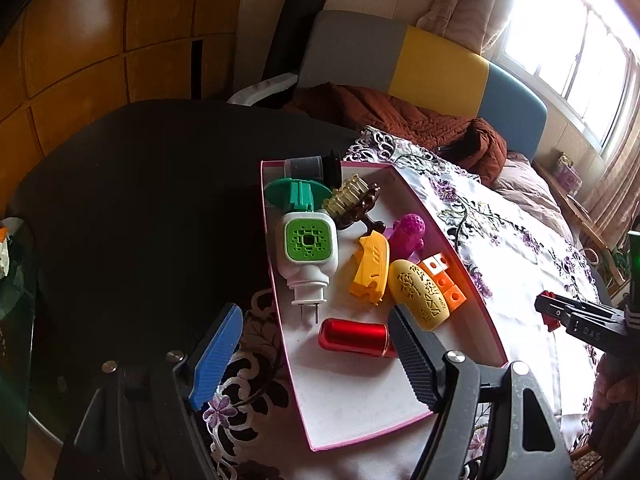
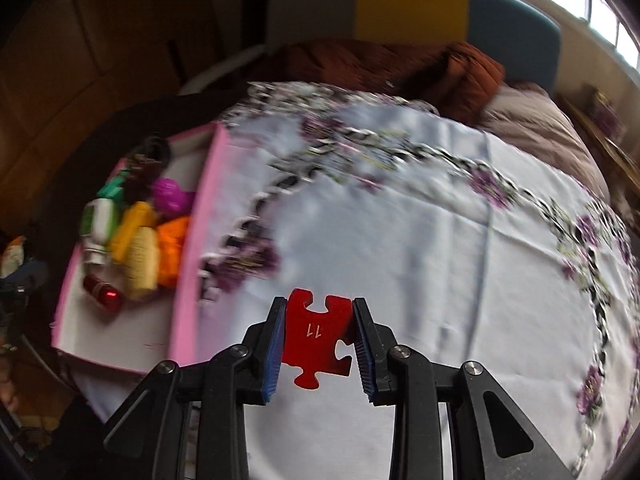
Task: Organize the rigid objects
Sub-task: 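Carry the red puzzle piece over the pink tray with the right gripper, then lower the red puzzle piece into the tray and open the right gripper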
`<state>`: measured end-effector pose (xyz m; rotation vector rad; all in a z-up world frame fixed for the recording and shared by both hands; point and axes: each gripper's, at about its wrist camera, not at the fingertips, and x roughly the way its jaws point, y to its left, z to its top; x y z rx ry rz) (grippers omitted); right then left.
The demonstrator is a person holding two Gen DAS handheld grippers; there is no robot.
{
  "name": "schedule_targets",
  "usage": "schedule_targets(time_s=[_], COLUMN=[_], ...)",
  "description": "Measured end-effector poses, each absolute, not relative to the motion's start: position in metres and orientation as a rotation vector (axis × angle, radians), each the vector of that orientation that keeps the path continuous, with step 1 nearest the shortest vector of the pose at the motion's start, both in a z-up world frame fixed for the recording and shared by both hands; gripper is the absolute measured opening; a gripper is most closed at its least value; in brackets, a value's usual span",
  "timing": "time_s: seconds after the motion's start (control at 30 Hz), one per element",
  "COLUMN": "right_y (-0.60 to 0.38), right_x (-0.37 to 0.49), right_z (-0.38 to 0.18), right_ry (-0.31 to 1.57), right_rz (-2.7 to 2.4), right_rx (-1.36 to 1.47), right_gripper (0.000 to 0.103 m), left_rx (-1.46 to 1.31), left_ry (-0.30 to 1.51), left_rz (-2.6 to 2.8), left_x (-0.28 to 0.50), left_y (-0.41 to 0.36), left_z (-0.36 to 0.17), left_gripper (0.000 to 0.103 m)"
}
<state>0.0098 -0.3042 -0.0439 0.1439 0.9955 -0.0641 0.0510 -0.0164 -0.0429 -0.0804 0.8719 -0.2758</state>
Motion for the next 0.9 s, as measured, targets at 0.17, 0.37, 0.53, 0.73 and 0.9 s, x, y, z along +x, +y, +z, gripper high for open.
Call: schedule_targets(time_s=[0.17,0.37,0.53,0.73,0.9], right_y=[-0.258,-0.208,-0.185,-0.186,-0.179], right_x=[0.015,0.023,0.036,0.057,0.062], right_z=[-0.03,-0.037,-0.061,-0.088,-0.091], right_ry=[0.961,0.982,1.052,1.073,1.055], right_rz=[0.082,0.211,0.232,0.161,0.165], right_rx=[0.116,0.04,-0.033,-0.044,-0.075], right_gripper=[0.032,0.032,0.032,0.032,0.032], left_rx=[-0.089,-0.098,-0.095,-0.095,-0.087], left_ry=[0.872,0.872,0.88,0.893,0.896], left_rz=[-0.271,-0.267,-0.272,-0.271,-0.267], left_x=[0.051,0.05,0.05,0.052,0.052], left_y=[-0.012,-0.008,-0.008,-0.007,-0.009], left_z=[-0.043,-0.043,-0.046,-0.05,-0.052], left_gripper=[0.076,0.076,0.076,0.076,0.076])
